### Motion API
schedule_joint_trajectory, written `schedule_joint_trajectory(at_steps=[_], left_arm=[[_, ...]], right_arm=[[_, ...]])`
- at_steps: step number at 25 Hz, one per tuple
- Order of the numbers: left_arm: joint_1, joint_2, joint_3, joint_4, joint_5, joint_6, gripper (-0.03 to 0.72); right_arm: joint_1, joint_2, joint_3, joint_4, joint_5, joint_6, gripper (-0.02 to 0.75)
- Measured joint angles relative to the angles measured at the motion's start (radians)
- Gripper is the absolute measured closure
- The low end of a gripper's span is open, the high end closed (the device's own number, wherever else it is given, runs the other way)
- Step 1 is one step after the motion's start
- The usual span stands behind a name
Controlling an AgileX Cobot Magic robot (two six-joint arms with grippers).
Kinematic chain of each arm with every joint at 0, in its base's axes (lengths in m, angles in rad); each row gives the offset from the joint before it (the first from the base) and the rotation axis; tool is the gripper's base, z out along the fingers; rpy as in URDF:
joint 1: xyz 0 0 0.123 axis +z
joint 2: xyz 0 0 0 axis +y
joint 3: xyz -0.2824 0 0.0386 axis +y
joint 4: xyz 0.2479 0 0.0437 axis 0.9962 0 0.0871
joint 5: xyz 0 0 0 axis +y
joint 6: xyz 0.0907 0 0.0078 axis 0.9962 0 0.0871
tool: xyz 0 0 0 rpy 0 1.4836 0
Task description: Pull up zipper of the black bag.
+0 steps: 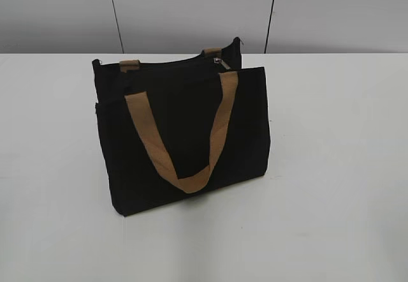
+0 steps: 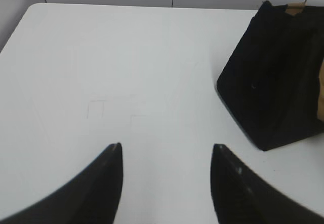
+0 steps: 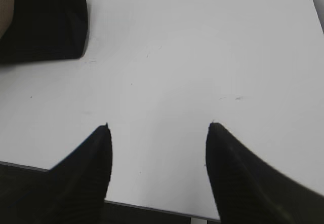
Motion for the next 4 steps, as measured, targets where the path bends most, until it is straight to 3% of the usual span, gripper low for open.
schedule_joint_trajectory(at_steps=[4], left_arm=[[0.000, 0.000, 0.000, 0.002, 0.000, 0.001, 0.270]], right_arm=[[0.000, 0.000, 0.000, 0.000, 0.000, 0.000, 0.280]])
